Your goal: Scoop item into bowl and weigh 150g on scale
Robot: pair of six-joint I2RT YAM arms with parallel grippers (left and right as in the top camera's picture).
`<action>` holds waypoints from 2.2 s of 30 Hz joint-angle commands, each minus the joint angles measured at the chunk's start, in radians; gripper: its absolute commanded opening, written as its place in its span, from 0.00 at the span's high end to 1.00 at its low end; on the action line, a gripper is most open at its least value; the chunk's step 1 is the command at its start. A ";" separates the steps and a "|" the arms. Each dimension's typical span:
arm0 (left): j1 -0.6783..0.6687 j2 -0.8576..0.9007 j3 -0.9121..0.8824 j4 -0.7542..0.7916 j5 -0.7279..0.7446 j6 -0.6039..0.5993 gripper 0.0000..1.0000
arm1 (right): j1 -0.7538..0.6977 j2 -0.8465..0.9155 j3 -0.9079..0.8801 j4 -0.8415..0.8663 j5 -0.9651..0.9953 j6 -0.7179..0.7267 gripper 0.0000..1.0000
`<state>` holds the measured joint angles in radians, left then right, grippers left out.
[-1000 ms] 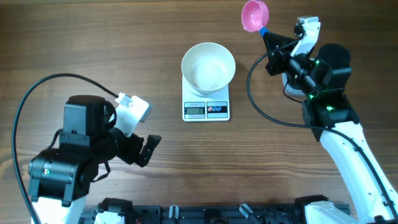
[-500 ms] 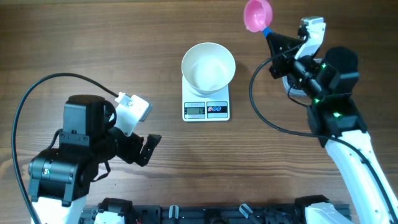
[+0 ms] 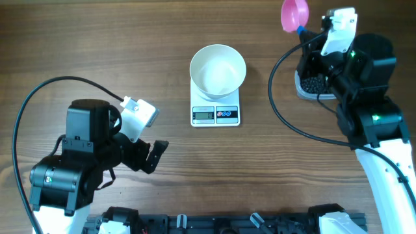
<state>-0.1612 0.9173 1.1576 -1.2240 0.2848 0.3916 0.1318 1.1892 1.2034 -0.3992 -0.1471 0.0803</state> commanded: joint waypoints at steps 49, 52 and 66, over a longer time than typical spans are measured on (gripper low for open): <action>0.007 -0.002 0.015 0.003 -0.006 0.021 0.00 | -0.010 0.404 0.682 -0.455 0.177 -0.035 0.96; 0.007 -0.002 0.015 0.003 -0.006 0.021 0.00 | -0.010 0.404 0.682 -0.505 0.177 -0.119 0.96; 0.007 -0.002 0.015 0.003 -0.006 0.021 0.00 | -0.010 0.404 0.682 -0.605 -0.011 -0.251 0.96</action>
<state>-0.1612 0.9173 1.1580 -1.2236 0.2844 0.3916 0.1268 1.5852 1.8553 -0.9848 -0.1238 -0.1455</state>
